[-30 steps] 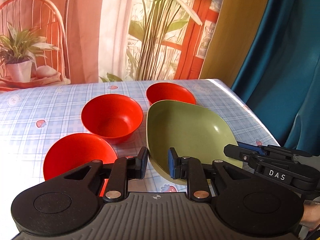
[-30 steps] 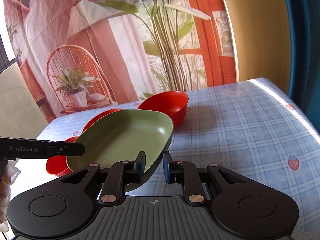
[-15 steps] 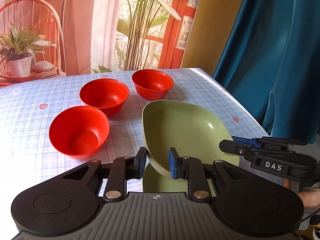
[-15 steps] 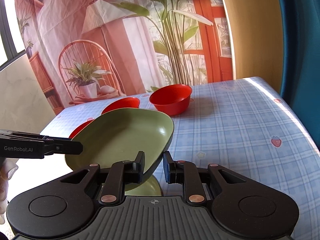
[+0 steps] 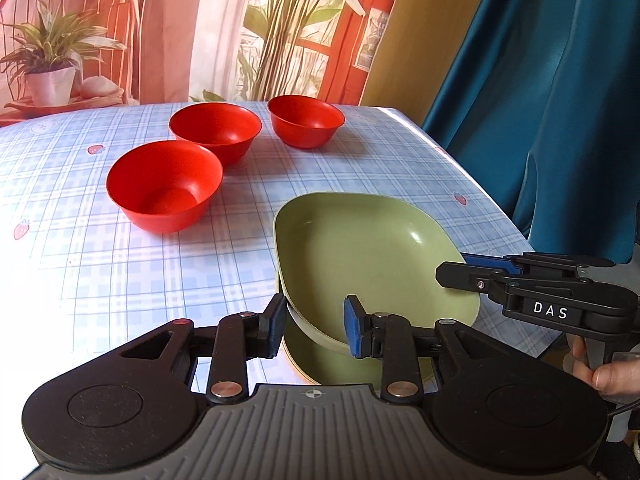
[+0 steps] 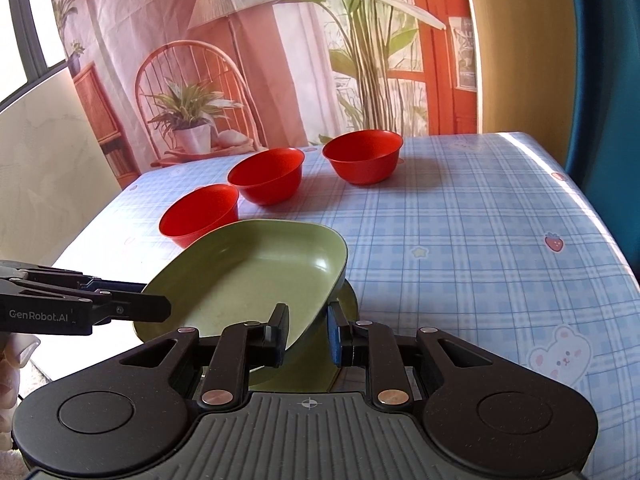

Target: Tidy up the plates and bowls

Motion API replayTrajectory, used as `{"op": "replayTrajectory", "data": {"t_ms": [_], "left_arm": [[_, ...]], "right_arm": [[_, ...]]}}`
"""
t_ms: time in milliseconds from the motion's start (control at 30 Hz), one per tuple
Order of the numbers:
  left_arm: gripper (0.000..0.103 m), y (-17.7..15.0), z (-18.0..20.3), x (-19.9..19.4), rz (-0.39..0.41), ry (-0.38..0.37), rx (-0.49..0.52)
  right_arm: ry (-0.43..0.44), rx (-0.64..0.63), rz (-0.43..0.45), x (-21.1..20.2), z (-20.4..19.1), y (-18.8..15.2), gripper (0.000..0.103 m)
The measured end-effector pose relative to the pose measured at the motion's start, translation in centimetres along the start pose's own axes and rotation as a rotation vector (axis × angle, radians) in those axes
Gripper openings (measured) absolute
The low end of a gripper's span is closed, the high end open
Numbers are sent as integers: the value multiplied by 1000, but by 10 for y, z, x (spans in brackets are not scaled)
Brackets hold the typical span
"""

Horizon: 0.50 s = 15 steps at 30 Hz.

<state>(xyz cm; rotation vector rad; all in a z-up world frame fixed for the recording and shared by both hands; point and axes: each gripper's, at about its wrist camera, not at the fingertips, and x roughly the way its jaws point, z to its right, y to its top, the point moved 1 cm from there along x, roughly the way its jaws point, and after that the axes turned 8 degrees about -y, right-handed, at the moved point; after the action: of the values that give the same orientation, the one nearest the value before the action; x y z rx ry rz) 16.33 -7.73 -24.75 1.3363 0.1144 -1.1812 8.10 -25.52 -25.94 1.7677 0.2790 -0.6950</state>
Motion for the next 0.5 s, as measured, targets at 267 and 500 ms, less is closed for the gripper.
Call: {"op": "replayTrajectory", "data": {"t_ms": [267, 500], "left_arm": [[32, -11, -2, 7, -14, -6, -14], [32, -17, -10, 20, -48, -11, -47]], "right_arm": [[-6, 17, -44, 1, 3, -11, 21], [-10, 21, -66, 8, 4, -14, 22]]}}
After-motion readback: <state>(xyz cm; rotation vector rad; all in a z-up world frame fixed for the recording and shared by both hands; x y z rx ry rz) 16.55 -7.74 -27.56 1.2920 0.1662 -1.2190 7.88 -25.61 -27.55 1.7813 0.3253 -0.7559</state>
